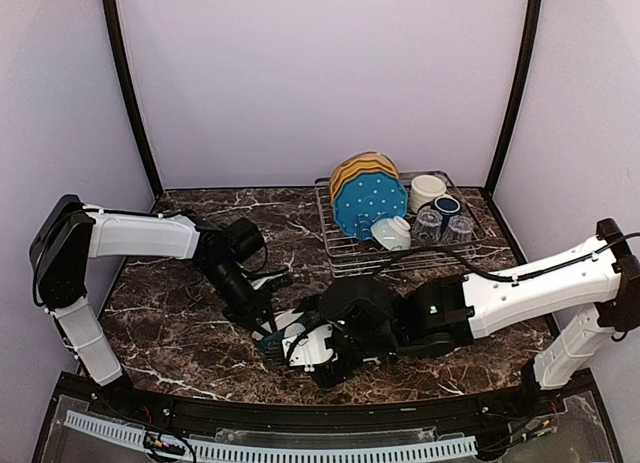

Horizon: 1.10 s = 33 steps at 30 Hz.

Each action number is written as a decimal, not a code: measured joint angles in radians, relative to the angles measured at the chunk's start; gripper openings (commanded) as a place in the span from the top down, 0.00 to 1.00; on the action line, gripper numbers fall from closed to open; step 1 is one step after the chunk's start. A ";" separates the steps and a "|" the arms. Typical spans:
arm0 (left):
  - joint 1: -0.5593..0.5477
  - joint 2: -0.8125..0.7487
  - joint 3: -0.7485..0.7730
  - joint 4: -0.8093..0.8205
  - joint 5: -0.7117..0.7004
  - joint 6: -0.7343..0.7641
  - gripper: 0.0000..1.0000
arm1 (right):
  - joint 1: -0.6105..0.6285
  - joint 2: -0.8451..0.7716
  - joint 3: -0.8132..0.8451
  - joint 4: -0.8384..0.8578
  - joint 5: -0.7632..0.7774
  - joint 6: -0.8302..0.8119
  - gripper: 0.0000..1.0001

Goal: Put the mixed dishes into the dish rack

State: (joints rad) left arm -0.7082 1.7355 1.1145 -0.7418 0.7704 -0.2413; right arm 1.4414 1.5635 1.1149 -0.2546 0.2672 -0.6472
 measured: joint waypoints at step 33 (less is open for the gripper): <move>-0.069 0.021 0.017 -0.058 0.089 0.048 0.99 | 0.053 0.111 0.069 -0.046 0.133 -0.182 0.51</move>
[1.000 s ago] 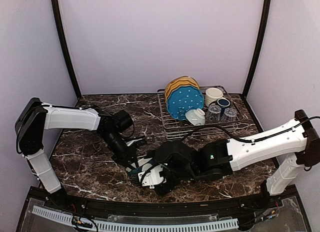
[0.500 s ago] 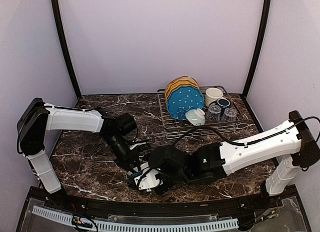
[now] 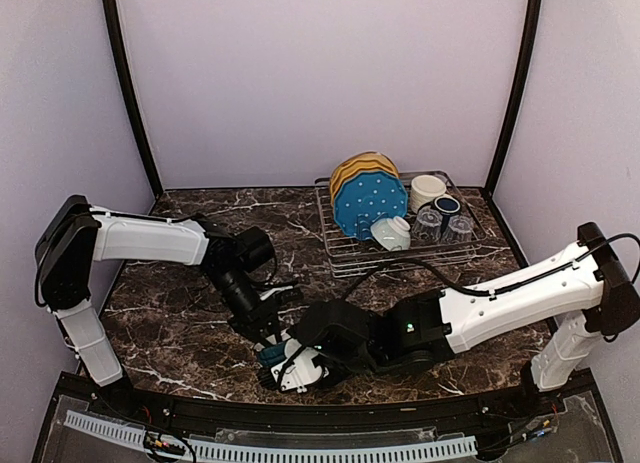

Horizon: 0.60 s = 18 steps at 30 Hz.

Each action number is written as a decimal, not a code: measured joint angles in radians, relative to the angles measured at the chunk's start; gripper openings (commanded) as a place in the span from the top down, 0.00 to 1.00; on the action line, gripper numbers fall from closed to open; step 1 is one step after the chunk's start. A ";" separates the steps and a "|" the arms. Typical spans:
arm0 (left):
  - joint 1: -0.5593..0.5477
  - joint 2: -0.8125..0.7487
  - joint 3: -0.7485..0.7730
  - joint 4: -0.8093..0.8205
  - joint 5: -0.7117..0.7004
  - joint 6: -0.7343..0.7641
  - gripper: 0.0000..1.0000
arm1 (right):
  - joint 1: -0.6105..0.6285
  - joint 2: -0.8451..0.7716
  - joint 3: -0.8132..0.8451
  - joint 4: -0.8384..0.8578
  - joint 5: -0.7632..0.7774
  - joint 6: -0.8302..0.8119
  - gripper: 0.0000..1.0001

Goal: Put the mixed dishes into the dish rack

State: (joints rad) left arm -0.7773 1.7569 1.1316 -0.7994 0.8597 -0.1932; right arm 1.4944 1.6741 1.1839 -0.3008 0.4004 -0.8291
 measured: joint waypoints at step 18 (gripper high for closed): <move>-0.002 0.010 0.019 0.005 0.021 0.001 0.41 | -0.001 -0.034 -0.038 0.011 -0.012 0.051 0.72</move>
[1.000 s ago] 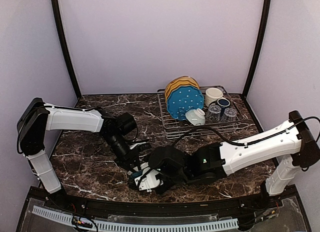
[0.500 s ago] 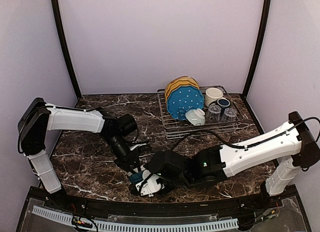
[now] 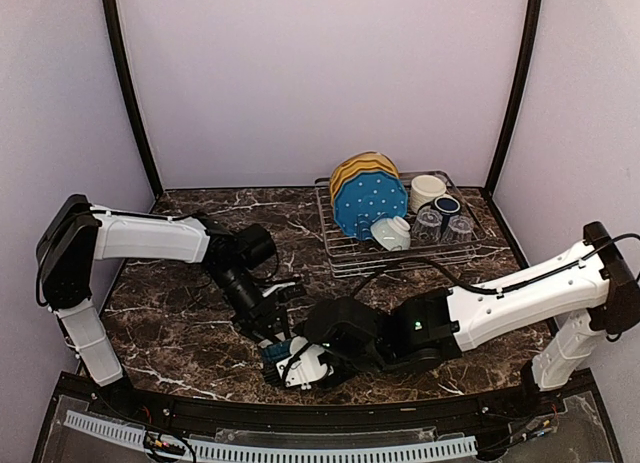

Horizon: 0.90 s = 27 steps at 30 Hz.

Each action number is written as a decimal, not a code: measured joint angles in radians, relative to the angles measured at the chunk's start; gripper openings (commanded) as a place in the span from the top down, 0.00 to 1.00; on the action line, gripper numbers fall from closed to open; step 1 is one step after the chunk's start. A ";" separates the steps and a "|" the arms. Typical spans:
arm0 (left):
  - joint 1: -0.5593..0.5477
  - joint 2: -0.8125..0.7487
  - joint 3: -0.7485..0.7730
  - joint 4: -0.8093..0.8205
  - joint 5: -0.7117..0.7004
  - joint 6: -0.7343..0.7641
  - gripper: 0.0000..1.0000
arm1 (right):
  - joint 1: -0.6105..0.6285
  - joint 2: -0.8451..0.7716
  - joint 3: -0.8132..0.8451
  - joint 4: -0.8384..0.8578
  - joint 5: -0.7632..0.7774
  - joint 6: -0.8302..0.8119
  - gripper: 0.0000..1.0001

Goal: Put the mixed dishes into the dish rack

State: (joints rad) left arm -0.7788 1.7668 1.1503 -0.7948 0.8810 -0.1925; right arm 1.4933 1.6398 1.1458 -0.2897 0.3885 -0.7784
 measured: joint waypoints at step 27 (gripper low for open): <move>0.249 -0.493 0.055 0.343 -0.481 -0.199 0.28 | -0.498 -0.144 0.073 -0.061 -0.236 0.448 0.77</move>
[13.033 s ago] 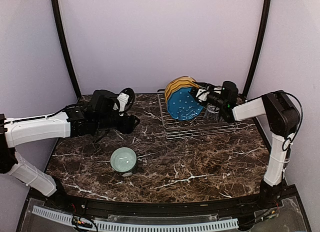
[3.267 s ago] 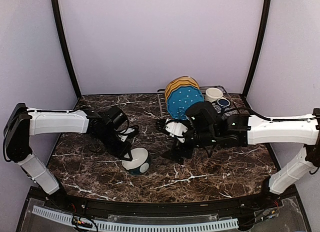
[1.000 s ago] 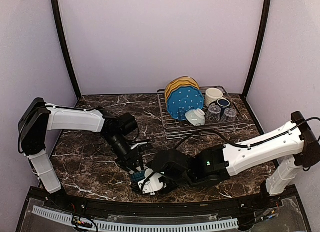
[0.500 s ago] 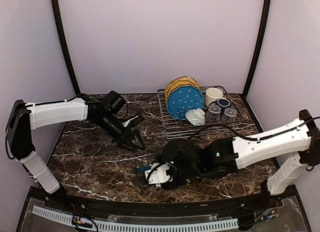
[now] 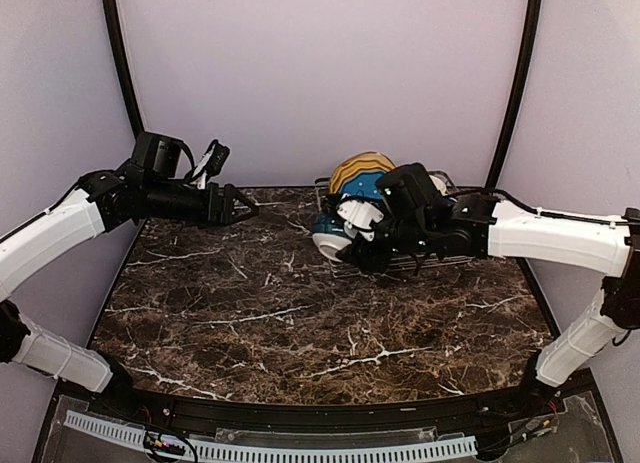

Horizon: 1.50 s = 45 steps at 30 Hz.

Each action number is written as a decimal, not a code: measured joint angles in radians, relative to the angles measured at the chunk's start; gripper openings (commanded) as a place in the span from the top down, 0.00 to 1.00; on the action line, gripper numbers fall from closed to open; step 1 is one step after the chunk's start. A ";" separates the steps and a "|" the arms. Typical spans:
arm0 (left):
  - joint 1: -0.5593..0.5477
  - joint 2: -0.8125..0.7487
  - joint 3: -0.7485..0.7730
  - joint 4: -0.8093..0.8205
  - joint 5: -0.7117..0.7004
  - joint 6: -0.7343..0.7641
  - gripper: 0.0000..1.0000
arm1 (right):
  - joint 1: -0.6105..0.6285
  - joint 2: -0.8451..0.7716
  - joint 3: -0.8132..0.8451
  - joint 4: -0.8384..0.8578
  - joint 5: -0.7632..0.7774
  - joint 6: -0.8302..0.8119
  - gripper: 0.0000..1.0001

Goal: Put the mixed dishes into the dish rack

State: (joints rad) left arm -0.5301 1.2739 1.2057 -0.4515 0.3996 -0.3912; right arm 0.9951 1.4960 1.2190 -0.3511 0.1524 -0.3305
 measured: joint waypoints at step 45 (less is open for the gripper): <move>0.000 -0.008 -0.169 0.191 0.008 -0.070 0.28 | -0.376 0.482 0.330 -0.075 -0.462 0.682 0.24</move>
State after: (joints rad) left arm -0.5301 1.2663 1.0370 -0.2604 0.4072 -0.4610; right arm 0.6189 1.9778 1.5486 -0.4259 -0.3092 0.3511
